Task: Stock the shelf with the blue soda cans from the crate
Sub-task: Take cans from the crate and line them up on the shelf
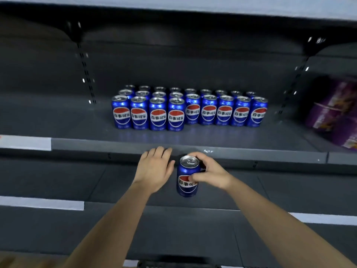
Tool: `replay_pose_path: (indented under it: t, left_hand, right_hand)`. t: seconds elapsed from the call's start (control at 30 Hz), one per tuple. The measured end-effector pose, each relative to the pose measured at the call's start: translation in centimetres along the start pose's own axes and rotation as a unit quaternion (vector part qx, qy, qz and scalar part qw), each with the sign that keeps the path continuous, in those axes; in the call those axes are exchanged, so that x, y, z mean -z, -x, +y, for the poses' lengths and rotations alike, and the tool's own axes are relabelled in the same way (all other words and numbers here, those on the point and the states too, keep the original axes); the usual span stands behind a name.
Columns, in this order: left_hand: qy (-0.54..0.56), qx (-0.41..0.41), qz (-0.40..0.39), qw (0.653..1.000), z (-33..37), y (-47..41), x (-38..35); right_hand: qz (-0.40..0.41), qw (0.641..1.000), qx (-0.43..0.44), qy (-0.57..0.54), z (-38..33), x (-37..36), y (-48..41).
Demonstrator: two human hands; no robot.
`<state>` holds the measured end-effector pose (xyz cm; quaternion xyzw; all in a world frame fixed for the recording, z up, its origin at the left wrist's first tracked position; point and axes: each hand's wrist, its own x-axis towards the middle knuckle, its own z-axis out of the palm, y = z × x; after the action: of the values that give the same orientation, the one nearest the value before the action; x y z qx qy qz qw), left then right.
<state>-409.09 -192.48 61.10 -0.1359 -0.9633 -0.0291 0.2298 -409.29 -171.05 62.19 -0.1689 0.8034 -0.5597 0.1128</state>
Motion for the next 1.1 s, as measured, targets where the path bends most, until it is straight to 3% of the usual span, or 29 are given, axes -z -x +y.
replay_pose_path:
  t: [0.2, 0.47, 0.77, 1.1]
  left_hand:
    - [-0.022, -0.021, 0.037, 0.999, -1.2, -3.4, 2.1]
    - [-0.02, -0.043, 0.024, 0.999, -1.6, -6.0, 1.1]
    - [-0.011, -0.028, 0.025, 0.999, -2.4, -8.3, -1.0]
    - [-0.012, -0.034, 0.013, 0.999, -3.4, -8.8, -2.1]
  right_hand:
    - [0.034, 0.999, 0.032, -0.004, -4.9, 2.2, -0.8]
    - [0.101, 0.994, 0.03, -0.041, -7.3, 5.1, -3.6]
    - [0.148, 0.989, 0.029, -0.005, -7.2, 7.0, -7.3]
    - [0.174, 0.983, 0.034, -0.048, -5.2, 6.4, -9.4]
